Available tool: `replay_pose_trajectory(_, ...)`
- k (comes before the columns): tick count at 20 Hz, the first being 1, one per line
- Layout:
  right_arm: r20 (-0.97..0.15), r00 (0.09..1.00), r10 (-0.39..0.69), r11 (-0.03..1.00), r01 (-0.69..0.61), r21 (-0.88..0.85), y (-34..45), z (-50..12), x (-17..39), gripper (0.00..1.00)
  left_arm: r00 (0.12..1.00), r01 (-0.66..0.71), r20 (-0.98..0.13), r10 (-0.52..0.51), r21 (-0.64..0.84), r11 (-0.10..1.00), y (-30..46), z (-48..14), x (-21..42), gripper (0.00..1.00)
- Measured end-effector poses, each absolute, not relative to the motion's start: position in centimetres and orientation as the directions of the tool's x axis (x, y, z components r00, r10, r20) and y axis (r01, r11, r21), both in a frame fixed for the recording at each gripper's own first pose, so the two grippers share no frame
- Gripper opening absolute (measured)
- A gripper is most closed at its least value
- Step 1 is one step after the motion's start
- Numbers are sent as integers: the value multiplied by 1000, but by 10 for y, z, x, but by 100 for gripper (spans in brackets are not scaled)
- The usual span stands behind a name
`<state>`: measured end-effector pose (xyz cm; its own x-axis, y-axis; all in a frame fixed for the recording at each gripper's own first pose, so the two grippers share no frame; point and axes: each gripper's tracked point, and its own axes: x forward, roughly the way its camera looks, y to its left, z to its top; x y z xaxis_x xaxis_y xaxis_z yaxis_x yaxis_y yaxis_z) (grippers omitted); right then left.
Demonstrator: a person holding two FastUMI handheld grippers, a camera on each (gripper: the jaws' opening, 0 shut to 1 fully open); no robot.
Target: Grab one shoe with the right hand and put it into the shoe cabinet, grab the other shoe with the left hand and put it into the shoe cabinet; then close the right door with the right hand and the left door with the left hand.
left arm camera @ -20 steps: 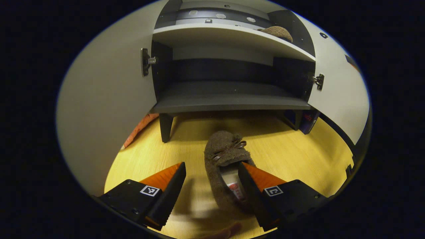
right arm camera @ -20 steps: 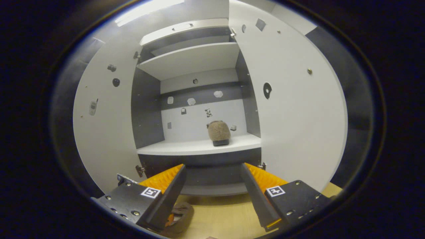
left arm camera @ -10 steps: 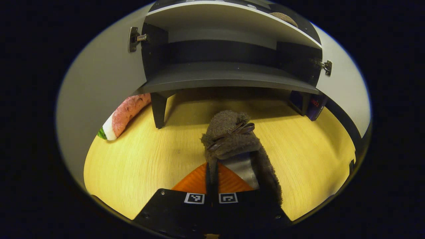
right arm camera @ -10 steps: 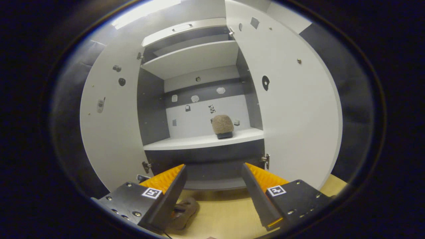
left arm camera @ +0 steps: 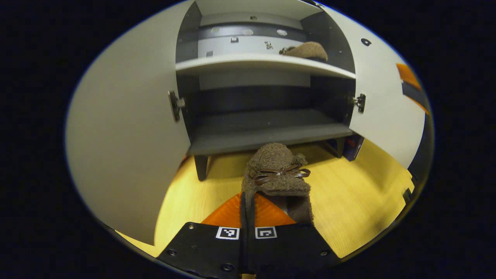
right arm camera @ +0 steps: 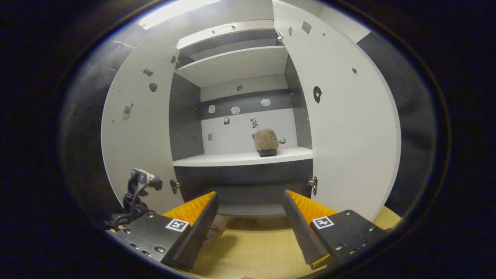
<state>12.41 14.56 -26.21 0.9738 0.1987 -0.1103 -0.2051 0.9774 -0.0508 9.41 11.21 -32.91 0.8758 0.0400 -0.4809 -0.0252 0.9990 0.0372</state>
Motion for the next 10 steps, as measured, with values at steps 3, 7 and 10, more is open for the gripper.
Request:
replay_pose_trajectory(3,-90,979,183,980,-189,-64,134,-260,123,100,917,-34,-397,44,32,999,111,-286,92,1)
replay_pose_trajectory(7,-66,977,203,977,-206,-53,129,-253,118,96,951,-39,-306,36,-2,999,107,-229,99,0)
replay_pose_trajectory(10,-52,977,206,976,-209,-56,121,-243,116,99,969,-52,-245,41,-37,998,109,-190,113,1)
